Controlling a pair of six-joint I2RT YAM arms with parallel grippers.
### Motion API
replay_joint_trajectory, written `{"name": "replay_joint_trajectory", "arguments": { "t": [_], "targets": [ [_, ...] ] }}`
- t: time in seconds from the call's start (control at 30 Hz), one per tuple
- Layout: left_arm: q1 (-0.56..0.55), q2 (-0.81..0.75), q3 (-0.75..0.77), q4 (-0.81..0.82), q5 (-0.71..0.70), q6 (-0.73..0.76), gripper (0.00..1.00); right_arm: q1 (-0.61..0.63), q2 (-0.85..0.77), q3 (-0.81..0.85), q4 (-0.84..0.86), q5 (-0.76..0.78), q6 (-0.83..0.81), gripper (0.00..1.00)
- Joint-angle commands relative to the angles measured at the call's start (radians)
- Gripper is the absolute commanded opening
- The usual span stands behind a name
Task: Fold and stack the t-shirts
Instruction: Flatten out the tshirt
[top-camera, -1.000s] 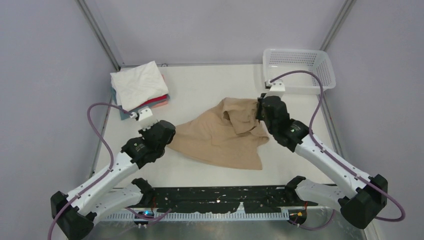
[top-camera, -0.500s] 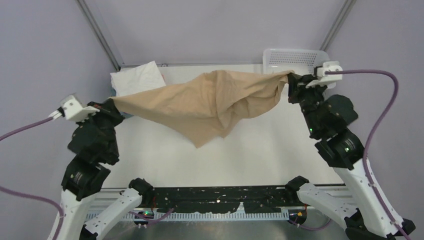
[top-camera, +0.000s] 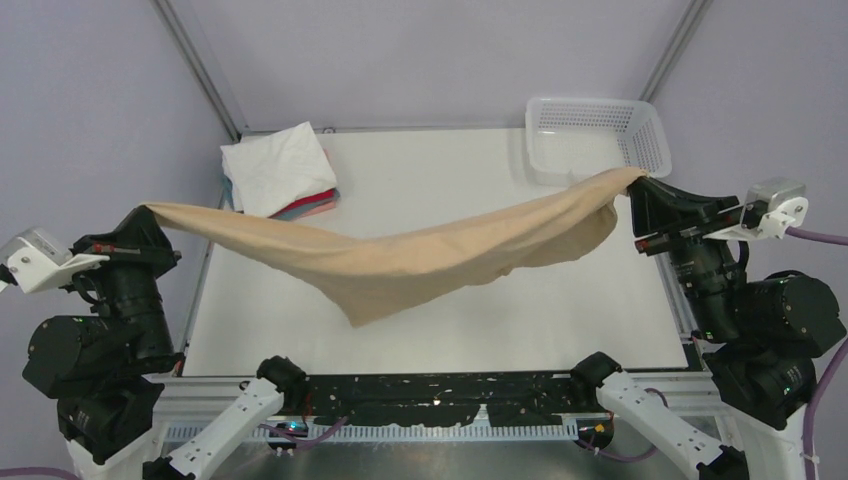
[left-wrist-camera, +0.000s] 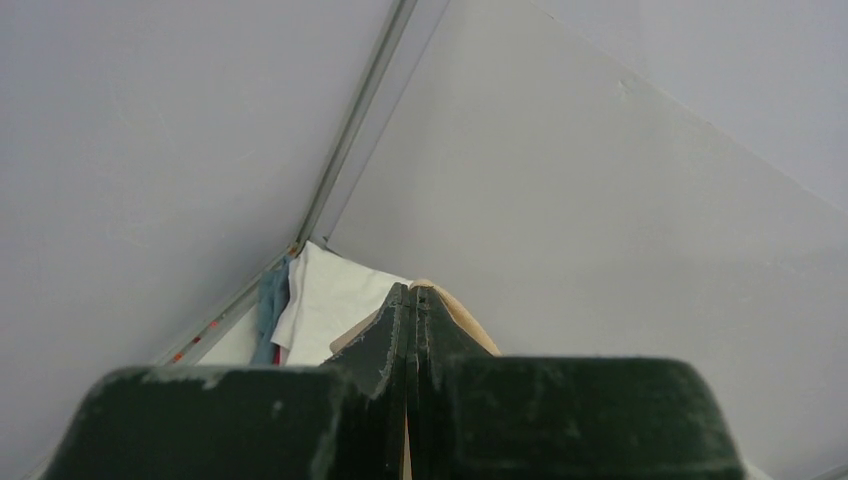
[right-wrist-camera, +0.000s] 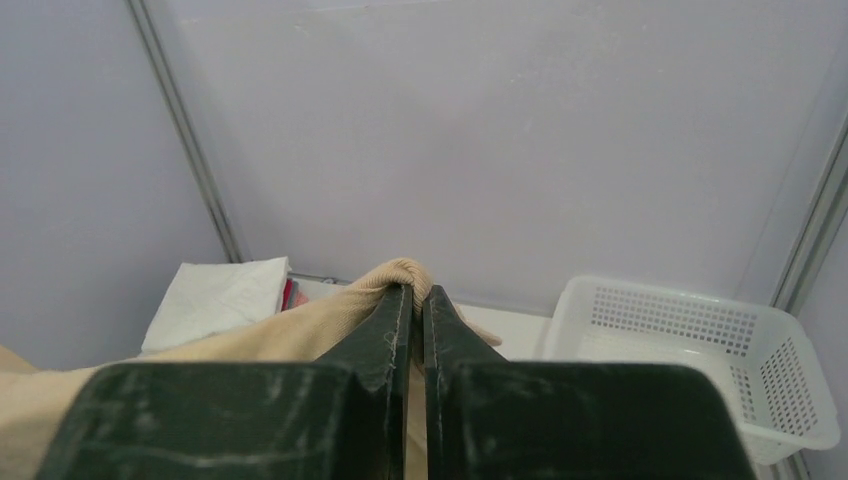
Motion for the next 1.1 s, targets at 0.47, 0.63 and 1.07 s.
{"name": "replay_joint_trajectory", "arguments": {
  "t": [0.47, 0.63, 1.07],
  "targets": [
    [0.251, 1.144, 0.189, -0.188, 0.228, -0.205, 0.38, -0.309, 0.717, -0.222, -0.088, 0.311, 0.288, 0.30],
    [0.252, 1.358, 0.427, -0.268, 0.347, -0.229, 0.99, -0.367, 0.991, -0.026, -0.187, 0.319, 0.370, 0.97],
    [0.071, 0.769, -0.245, -0.151, 0.445, -0.319, 1.00, -0.395, 0.521, -0.437, 0.034, 0.171, 0.534, 0.95]
  ]
}}
